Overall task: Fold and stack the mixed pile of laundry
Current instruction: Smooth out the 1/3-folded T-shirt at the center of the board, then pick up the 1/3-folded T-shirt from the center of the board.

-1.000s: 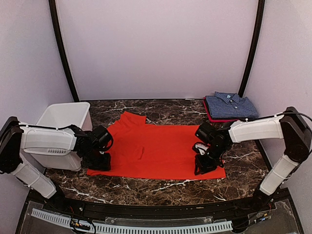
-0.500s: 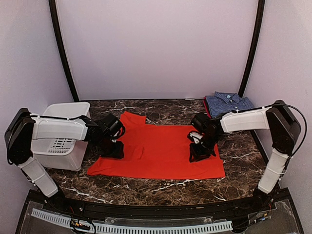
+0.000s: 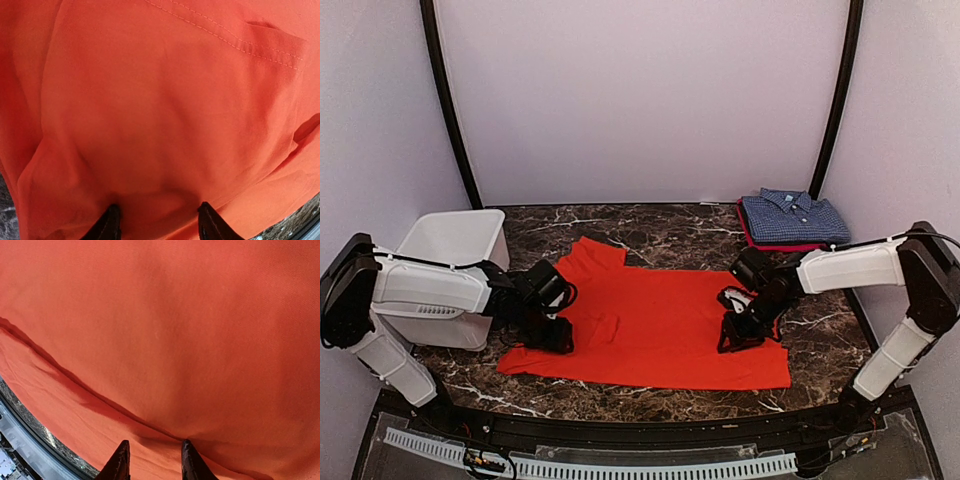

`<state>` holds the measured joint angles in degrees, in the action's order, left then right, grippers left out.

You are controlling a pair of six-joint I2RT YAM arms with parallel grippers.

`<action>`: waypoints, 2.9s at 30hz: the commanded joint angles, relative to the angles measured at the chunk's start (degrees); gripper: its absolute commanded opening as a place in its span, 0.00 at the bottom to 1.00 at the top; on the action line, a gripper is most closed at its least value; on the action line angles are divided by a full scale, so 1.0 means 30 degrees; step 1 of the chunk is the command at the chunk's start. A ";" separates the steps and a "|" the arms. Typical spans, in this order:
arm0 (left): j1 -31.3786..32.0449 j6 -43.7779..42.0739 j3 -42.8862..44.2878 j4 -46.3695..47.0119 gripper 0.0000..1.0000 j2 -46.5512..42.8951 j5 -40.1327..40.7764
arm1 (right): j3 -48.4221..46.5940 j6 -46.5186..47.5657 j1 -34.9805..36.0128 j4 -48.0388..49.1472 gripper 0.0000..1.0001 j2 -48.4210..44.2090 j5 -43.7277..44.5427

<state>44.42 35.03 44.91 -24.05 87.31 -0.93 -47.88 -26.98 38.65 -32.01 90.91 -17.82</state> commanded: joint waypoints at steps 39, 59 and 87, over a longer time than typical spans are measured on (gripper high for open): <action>-0.8583 -0.4934 1.5743 -0.0519 0.65 0.8851 -0.1949 | -1.0052 0.7516 -0.9291 0.0529 0.30 0.7833 0.5259; -0.9212 -0.5946 1.8097 -0.1703 0.60 1.2206 -0.1426 | -0.9646 0.8215 -0.9411 0.0889 0.00 0.7914 0.3606; -0.8250 -0.7462 1.8631 -0.3378 0.38 1.4323 -0.1360 | -0.9734 0.7852 -0.9431 0.0805 0.00 0.8084 0.4101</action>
<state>18.76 14.26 98.52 -31.35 127.81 -4.12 -77.23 -2.92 10.61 -29.91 114.72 -6.37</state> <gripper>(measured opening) 0.402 0.006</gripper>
